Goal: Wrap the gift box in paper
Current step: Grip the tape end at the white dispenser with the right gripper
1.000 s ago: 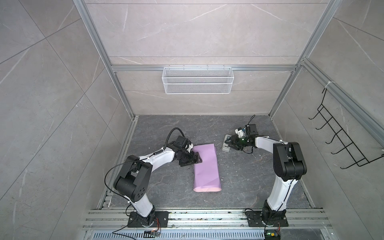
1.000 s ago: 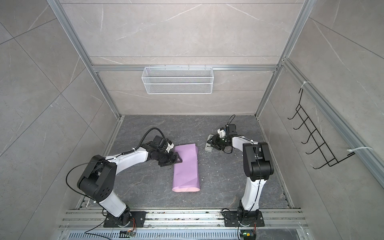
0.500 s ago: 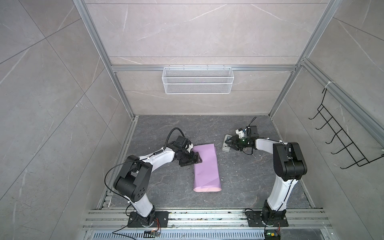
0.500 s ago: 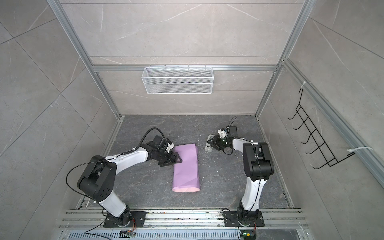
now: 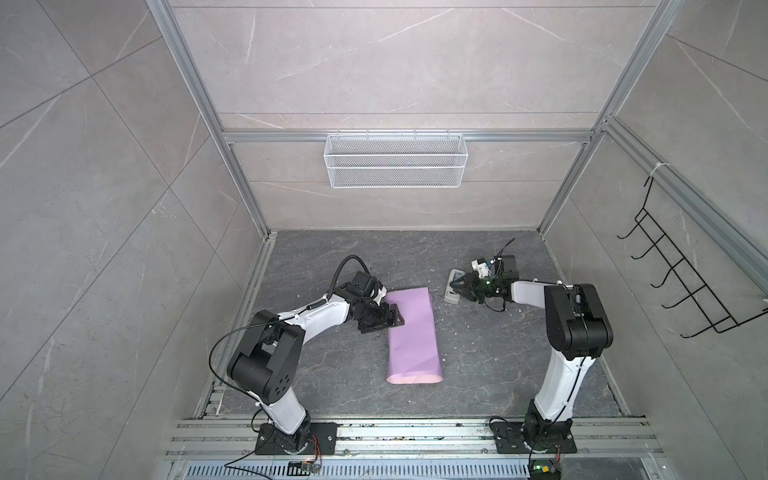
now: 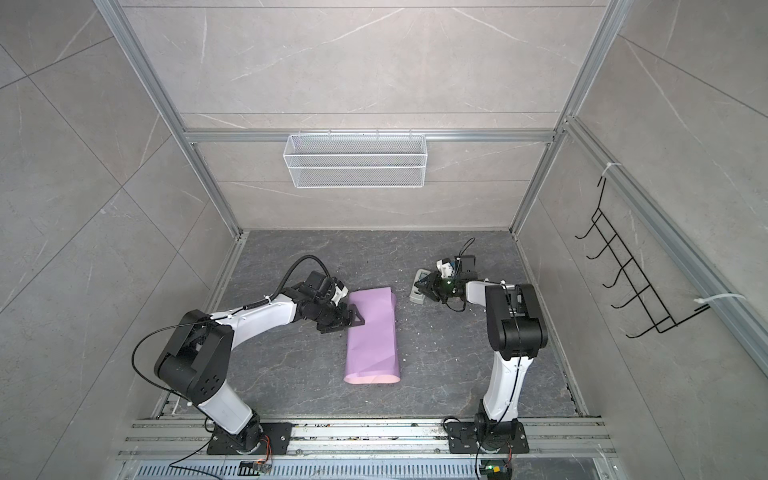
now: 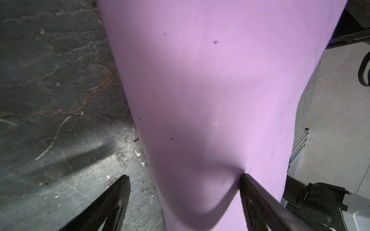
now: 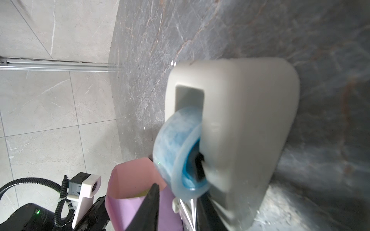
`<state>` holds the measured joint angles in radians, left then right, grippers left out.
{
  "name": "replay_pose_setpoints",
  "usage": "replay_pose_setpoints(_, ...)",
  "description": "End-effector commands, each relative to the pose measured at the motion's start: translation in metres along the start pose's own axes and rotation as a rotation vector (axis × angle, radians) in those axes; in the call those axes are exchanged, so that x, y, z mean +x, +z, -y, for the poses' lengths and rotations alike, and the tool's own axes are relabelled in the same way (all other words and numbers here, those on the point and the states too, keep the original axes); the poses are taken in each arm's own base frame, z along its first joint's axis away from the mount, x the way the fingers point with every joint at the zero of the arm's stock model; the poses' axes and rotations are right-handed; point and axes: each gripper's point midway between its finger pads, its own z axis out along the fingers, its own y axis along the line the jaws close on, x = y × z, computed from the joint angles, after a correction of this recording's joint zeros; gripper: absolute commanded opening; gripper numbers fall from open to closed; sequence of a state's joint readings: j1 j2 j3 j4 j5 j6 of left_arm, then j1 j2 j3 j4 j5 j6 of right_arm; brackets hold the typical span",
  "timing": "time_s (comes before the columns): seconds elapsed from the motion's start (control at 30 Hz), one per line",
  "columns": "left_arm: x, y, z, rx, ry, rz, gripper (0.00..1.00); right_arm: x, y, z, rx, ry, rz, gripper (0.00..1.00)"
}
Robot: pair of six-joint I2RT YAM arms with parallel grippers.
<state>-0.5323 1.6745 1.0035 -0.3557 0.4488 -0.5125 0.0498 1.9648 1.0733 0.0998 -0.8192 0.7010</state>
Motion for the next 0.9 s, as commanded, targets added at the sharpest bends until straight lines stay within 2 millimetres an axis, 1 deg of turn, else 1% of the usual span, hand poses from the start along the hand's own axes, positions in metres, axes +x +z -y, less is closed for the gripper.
replay_pose_setpoints(0.0, 0.0166, 0.0068, -0.0165, -0.065, -0.004, -0.056, 0.86, 0.0158, 0.0085, 0.0365, 0.067, 0.103, -0.027, 0.32)
replay_pose_setpoints(0.4, 0.0174, 0.0066, -0.0171, -0.067, -0.003, -0.057, 0.86, 0.0118, 0.0065, 0.0336, 0.009, 0.119, -0.007, 0.28)
replay_pose_setpoints(0.6, 0.0174, 0.0069, -0.0173, -0.068, -0.004, -0.058, 0.86, 0.0141, 0.0089, 0.0338, -0.016, 0.130, -0.010, 0.25)
replay_pose_setpoints(0.87, 0.0178, 0.0066, -0.0180, -0.069, -0.004, -0.058, 0.86, 0.0123, 0.0099, 0.0279, -0.056, 0.133, -0.007, 0.21)
